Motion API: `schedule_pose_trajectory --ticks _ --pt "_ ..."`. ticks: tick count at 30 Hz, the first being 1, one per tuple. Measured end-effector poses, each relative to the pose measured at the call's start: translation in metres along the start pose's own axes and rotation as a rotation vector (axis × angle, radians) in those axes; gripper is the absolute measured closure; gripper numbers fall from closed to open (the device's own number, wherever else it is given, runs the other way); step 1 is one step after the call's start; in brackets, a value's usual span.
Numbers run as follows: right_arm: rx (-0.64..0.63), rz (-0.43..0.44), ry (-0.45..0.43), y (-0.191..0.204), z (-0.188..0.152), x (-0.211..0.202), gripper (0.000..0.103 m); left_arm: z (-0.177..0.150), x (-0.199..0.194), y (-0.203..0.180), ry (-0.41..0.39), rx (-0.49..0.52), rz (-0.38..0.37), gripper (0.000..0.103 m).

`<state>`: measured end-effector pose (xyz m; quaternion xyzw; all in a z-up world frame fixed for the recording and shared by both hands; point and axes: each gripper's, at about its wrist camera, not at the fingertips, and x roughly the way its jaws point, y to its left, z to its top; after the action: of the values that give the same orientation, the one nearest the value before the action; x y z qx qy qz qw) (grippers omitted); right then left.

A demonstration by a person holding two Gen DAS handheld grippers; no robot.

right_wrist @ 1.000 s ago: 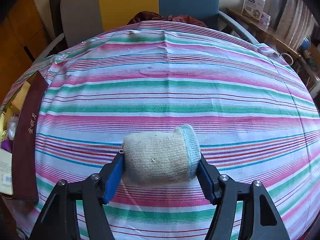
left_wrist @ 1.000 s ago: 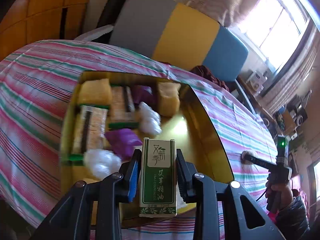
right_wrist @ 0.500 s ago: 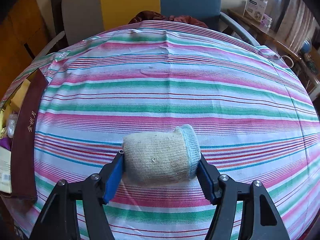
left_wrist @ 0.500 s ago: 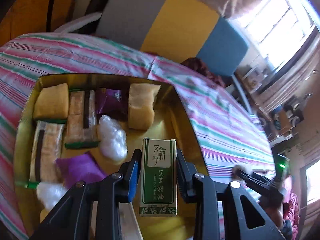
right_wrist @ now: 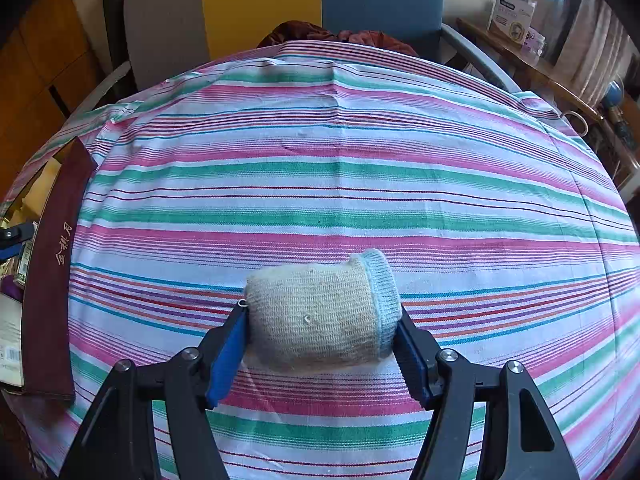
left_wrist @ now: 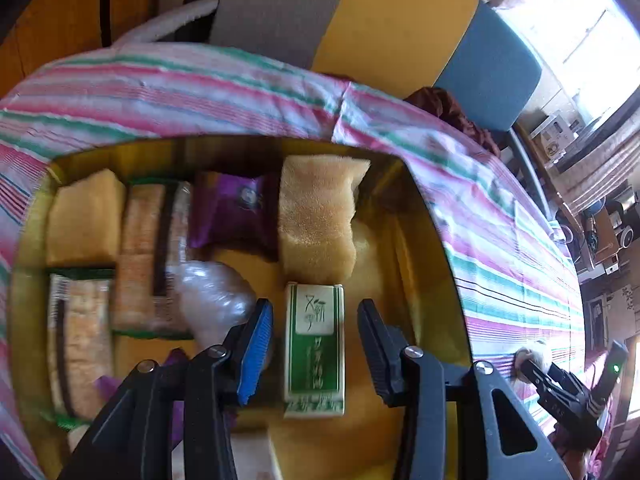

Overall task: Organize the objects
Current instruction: 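Lower the green box into the gold tray and open the left gripper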

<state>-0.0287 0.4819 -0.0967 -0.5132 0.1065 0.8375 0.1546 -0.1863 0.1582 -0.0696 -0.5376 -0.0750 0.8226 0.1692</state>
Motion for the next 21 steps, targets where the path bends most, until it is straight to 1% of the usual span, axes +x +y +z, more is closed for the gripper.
schedule_pose_trajectory --ticks 4,7,11,14,17,21 --pt "-0.003 -0.003 -0.002 0.0 -0.001 0.0 0.035 -0.015 -0.037 0.004 -0.096 0.042 0.023 0.059" --pt "-0.009 -0.008 -0.004 0.001 -0.001 -0.001 0.035 -0.035 -0.068 0.01 -0.171 0.091 0.05 0.059" --pt "-0.019 -0.017 -0.008 0.002 -0.001 -0.002 0.035 -0.059 -0.091 0.025 -0.205 0.109 0.073 0.059" --pt "-0.023 -0.019 -0.013 0.005 0.0 -0.006 0.035 -0.076 -0.101 0.04 -0.211 0.088 0.089 0.059" --pt "-0.044 0.022 -0.049 0.022 0.001 -0.024 0.035 -0.09 -0.105 0.055 -0.201 0.064 0.107 0.059" --pt "-0.145 0.15 -0.13 0.077 -0.003 -0.06 0.035 -0.1 -0.106 0.07 -0.195 0.039 0.12 0.059"
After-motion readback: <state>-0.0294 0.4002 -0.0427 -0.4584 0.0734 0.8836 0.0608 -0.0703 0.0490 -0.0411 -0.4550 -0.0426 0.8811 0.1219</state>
